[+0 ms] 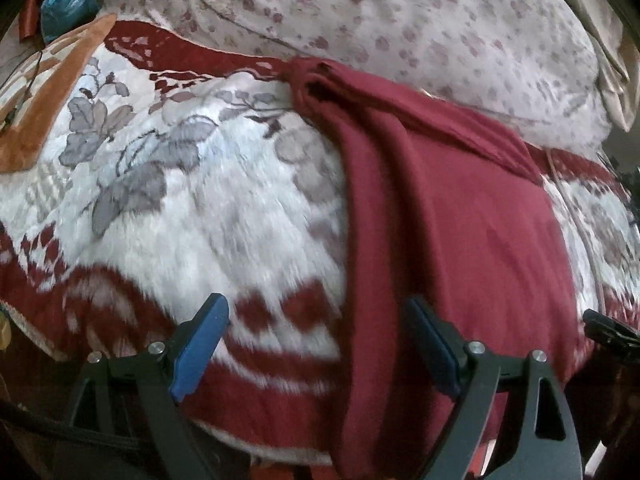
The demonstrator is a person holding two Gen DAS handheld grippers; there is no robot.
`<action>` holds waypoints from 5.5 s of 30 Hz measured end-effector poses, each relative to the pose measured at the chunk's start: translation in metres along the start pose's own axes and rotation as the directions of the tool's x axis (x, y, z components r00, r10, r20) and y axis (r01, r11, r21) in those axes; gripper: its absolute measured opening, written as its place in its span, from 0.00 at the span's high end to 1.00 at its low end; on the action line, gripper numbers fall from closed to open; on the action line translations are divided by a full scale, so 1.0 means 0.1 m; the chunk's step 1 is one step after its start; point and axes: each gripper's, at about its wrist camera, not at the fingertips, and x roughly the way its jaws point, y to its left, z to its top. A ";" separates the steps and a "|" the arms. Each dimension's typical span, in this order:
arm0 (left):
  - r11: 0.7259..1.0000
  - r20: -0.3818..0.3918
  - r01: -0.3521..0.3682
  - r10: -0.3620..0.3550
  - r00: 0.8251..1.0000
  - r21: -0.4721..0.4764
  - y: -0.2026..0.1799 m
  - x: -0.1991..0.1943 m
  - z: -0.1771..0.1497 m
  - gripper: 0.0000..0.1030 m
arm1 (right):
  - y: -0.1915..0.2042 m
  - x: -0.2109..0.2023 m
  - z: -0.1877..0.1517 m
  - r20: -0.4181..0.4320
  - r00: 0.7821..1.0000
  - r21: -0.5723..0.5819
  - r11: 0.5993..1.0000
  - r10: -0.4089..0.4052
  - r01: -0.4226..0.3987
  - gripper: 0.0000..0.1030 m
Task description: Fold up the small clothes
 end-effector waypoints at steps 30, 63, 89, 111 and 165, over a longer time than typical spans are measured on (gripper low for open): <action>0.996 -0.135 -0.026 0.038 0.990 0.089 -0.14 0.08 -0.68 0.27 | 0.17 0.29 -0.62 -0.124 0.978 0.030 0.986 0.169 -0.166 0.47; 0.994 -0.086 0.095 -0.091 0.992 0.045 -0.16 -0.32 -0.69 0.94 | 0.27 -0.03 -0.52 -0.055 0.987 -0.063 0.986 0.152 -0.156 0.86; 0.984 0.125 0.173 -0.167 0.978 -0.036 0.07 -0.75 0.11 0.94 | 0.17 -0.47 0.12 0.122 0.947 -0.041 0.955 0.296 -0.294 0.87; 0.975 0.145 0.138 -0.113 0.983 -0.177 0.08 0.79 2.47 0.94 | -0.35 0.70 2.49 0.210 0.970 0.133 0.979 0.125 -0.155 0.87; 0.979 -0.065 0.196 -0.192 0.979 0.053 0.19 0.86 1.38 0.71 | -0.28 0.78 1.52 0.094 0.994 -0.023 0.998 -0.060 0.063 0.77</action>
